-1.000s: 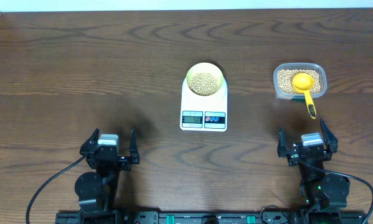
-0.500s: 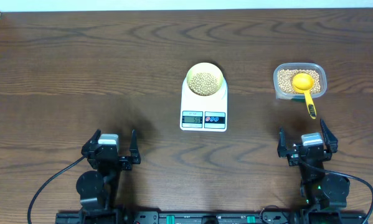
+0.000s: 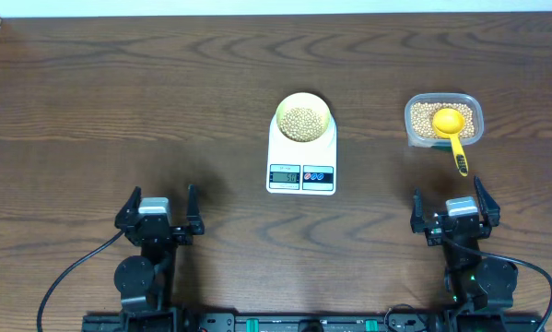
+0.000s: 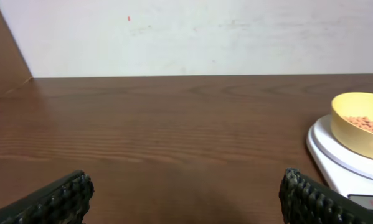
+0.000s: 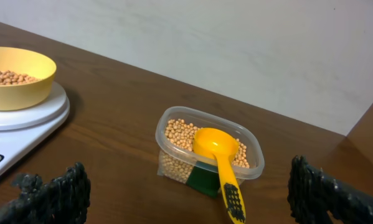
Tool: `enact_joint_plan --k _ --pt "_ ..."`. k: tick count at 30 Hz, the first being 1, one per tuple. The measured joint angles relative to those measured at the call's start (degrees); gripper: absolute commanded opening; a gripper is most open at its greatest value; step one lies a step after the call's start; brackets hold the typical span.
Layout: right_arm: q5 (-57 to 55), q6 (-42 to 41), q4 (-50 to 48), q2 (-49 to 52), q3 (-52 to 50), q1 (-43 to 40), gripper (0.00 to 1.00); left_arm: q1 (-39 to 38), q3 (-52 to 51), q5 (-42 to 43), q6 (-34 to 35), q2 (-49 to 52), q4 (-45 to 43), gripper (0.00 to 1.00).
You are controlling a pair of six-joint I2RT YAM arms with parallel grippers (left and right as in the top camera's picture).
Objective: Scoop item into bowl and weigh 50g on scale
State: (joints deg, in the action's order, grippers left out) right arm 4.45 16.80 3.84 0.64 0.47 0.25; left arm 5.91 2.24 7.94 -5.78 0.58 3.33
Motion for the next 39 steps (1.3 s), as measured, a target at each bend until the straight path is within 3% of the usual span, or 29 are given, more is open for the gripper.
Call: enact_joint_plan --k 12,17,39 --pt "0.0 0.0 0.0 0.0 0.0 0.0 0.99 0.0 -1.79 -0.57 0.0 0.0 -6.56 0.97" --pt "0.0 0.02 0.0 -0.02 0.0 0.0 0.99 0.0 -1.46 -1.01 0.04 0.02 -2.49 0.97" --pt "0.0 0.02 -0.02 -0.02 0.0 0.0 0.99 0.0 -1.36 -1.07 0.92 0.02 -2.29 0.97"
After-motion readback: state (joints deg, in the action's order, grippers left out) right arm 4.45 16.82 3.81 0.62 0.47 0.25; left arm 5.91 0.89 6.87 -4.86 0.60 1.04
